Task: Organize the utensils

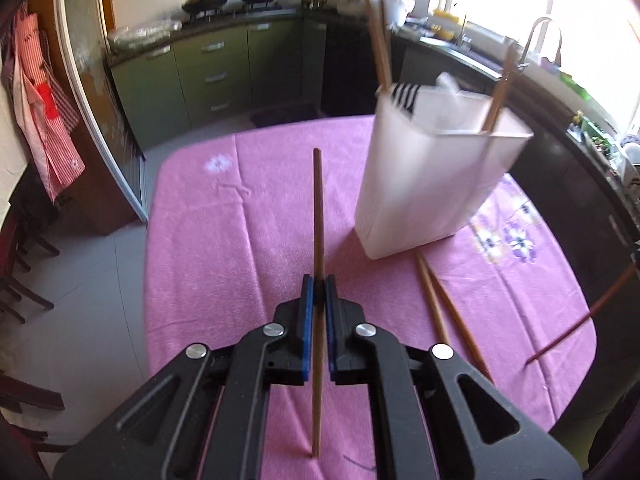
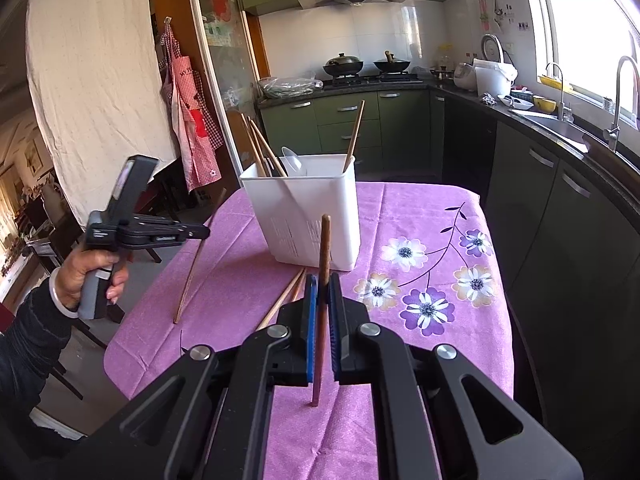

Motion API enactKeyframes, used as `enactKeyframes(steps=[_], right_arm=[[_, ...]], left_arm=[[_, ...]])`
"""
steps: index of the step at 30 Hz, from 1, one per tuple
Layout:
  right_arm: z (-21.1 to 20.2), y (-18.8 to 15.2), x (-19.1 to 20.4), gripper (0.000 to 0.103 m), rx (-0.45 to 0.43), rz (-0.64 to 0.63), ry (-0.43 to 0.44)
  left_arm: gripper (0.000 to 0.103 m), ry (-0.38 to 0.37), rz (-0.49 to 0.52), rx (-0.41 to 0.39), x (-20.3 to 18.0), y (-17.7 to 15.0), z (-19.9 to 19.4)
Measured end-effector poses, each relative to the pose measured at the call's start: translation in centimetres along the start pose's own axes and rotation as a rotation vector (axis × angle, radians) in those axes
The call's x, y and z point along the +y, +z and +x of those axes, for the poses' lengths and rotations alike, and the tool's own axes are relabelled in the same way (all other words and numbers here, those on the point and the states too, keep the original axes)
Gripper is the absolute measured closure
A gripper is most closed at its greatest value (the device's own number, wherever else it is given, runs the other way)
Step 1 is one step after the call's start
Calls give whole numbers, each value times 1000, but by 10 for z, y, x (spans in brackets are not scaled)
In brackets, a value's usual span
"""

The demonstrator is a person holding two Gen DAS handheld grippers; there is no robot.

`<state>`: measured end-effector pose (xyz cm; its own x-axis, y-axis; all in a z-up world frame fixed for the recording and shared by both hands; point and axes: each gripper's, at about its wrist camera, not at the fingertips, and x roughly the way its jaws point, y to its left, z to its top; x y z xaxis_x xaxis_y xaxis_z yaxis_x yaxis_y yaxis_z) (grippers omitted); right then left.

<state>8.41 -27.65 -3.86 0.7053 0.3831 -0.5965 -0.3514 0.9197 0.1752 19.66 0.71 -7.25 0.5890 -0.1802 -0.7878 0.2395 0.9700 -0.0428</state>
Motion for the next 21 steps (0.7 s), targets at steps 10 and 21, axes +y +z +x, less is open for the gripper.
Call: enactKeyframes(steps=[10,21], right_arm=[[-1,-2,2,96,1,-6,-5],[-1,-3,6,96,3,-16,-7]], left_arm=[[97,-2,59,-141,-17,-25,-76],[97,-51,67,-179,-22,-9,-105]])
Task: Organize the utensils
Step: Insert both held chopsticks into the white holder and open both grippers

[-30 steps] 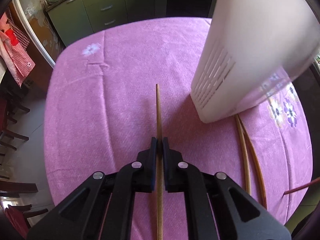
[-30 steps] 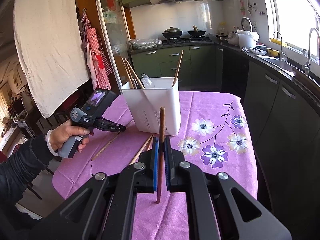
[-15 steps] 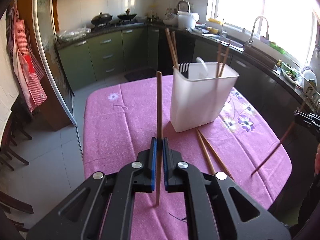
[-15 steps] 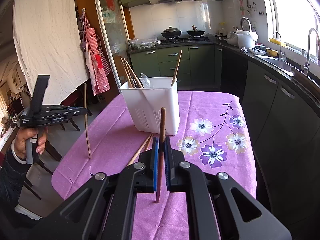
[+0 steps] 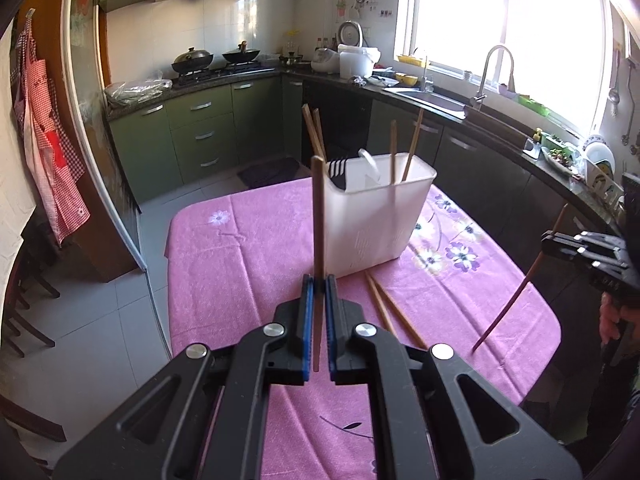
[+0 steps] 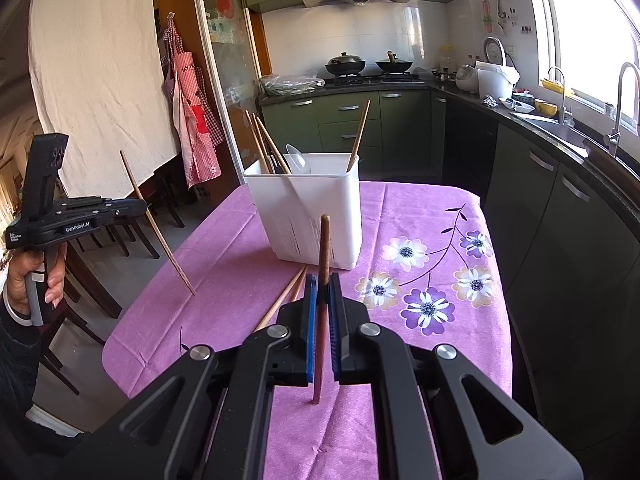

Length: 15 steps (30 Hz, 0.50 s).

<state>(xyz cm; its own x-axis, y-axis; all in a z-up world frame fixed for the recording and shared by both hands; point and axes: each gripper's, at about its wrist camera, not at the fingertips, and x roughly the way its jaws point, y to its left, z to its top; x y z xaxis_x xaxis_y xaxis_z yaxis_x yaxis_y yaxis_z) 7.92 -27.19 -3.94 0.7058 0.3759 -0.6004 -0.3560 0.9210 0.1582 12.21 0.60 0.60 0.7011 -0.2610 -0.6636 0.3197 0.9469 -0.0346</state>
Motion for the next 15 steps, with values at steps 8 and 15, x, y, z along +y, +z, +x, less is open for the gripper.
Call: enactKeyframes(steps=[8,15], right_arm=[[0,-1,-2,96,1,4,1],[0,-2,-4,96,0,5,13]], left_arm=[[97,-40,77,-140,-32,80,-36],[97,15,97,-260,-50,140,-21]])
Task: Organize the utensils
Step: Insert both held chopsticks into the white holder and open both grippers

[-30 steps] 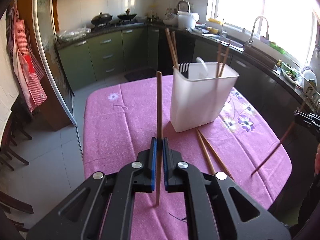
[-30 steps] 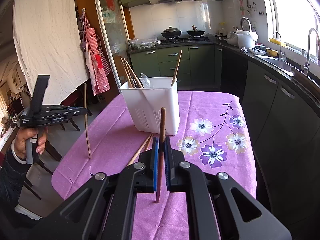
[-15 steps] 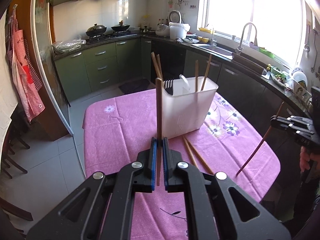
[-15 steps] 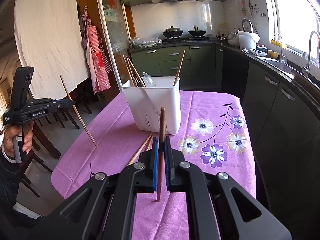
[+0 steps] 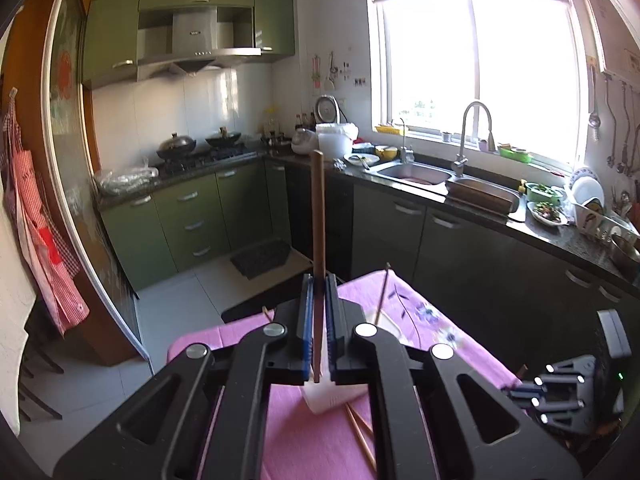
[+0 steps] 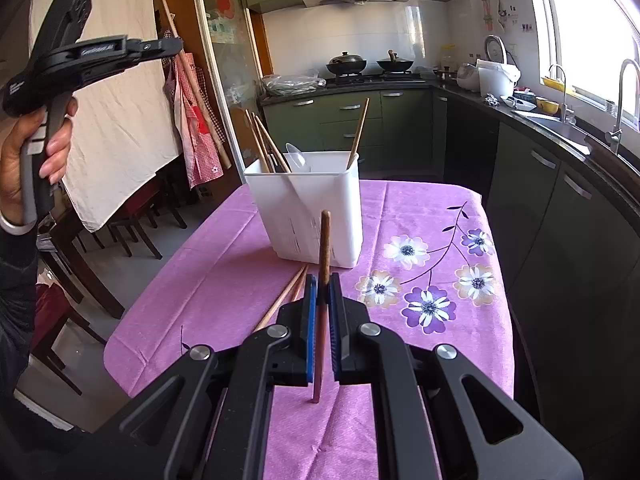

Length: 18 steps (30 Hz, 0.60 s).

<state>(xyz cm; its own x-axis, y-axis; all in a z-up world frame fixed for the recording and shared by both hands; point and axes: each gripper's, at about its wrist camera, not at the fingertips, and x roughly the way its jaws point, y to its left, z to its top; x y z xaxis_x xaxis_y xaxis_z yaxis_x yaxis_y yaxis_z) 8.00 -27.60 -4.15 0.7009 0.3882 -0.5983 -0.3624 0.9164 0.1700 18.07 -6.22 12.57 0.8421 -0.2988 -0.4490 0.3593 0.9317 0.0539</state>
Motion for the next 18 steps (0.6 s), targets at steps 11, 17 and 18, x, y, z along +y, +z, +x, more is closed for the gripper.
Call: enactKeyframes(steps=[11,17,18], right_arm=[[3,1,-5,96,6,6,8],[5,6,-4,96,17,-1,10],[5,8,-3,96,17,-4,13]], left_arm=[[97,-18,-61,111,5,-22,88],[97,-36,-75,165,9,-49,106],[97,-39,-77,171,9,-52,108]])
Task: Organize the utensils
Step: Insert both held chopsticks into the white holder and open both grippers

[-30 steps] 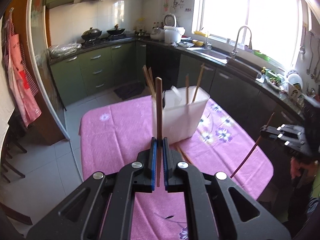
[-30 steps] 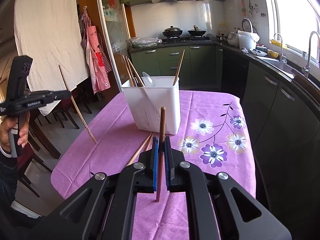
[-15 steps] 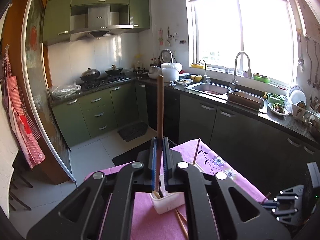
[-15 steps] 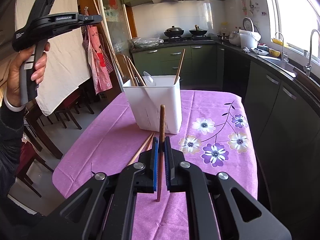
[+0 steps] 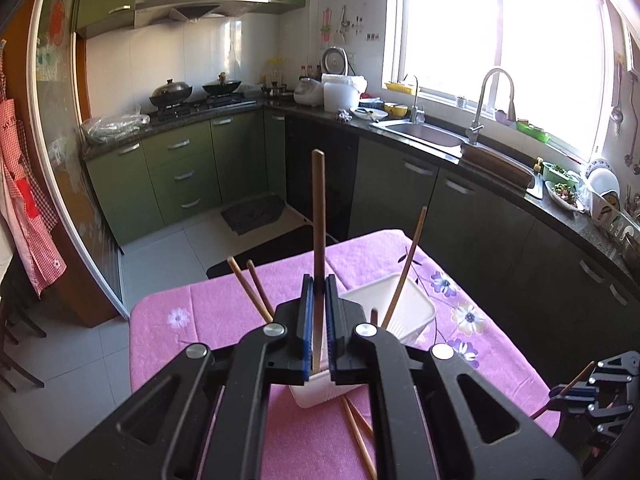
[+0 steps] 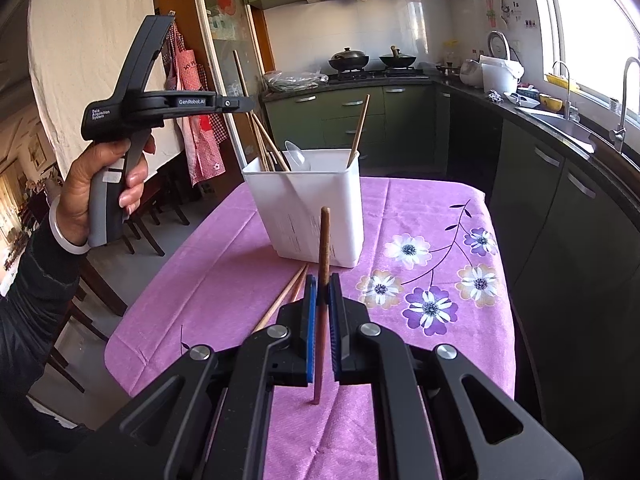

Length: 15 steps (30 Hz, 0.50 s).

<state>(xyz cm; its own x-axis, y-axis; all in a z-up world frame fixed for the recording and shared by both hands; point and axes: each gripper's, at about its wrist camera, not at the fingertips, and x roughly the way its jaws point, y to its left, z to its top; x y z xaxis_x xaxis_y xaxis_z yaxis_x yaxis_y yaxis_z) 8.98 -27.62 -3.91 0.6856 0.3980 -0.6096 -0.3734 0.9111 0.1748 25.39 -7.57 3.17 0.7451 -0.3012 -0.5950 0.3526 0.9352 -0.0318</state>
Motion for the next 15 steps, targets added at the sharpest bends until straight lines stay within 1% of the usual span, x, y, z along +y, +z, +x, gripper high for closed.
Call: enactKeyframes(steps=[4,6,9,11,13,15], right_arm=[[-6,13,2,96,-19,-11,-2],[-12,25,5,96,-38,-23,-1],[-22,44,10,96,-73,-48,-5],[-28,59,14,96,-98,-62,-7],[-34,76,16,96,-123,-72,-8],[-40,95,18,96,-153,-74,1]], left_arm=[[97,-9,-13,10,6,-8,2],[95,-8,-17,11,9,-10,1],[83,-17,-12,20,12,-13,0],[64,-12,1,24,11,-16,0],[56,-3,11,25,9,-18,-1],[52,-9,8,21,9,-21,-8]])
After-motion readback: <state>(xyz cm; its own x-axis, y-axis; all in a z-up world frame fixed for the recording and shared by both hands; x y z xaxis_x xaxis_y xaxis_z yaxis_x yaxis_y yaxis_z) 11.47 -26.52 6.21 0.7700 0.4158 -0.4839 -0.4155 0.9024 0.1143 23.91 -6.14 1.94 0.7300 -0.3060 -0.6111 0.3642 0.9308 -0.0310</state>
